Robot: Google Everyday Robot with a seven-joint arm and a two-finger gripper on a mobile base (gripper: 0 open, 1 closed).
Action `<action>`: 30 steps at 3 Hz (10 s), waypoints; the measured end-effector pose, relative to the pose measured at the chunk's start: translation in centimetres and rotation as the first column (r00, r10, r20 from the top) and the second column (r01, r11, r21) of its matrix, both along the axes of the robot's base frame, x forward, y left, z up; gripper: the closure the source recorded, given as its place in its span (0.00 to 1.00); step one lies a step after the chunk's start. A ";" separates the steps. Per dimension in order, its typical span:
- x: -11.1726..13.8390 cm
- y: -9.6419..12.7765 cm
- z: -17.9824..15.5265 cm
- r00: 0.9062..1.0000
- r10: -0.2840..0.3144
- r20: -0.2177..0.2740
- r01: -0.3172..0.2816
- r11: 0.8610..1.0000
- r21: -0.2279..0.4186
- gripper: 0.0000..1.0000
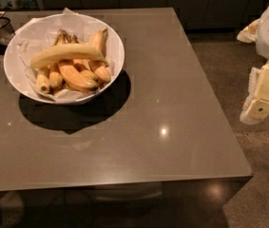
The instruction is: Pick banana from white bowl
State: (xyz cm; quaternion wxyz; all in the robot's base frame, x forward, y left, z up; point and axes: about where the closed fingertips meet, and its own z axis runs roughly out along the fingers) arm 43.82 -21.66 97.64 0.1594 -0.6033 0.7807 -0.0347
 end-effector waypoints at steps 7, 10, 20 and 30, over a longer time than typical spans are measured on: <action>8.0 16.2 6.5 0.964 0.262 0.052 -0.263 0.965 0.016 0.00; 10.1 19.6 6.8 0.953 0.288 0.094 -0.293 0.955 0.049 0.00; 15.2 35.5 -1.6 0.896 0.430 -0.108 -0.424 0.903 0.078 0.36; 8.2 32.3 6.1 0.927 0.371 0.061 -0.376 0.908 0.184 1.00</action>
Offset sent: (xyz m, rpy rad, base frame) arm 0.0176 0.0640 0.0444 0.0424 0.0999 0.0150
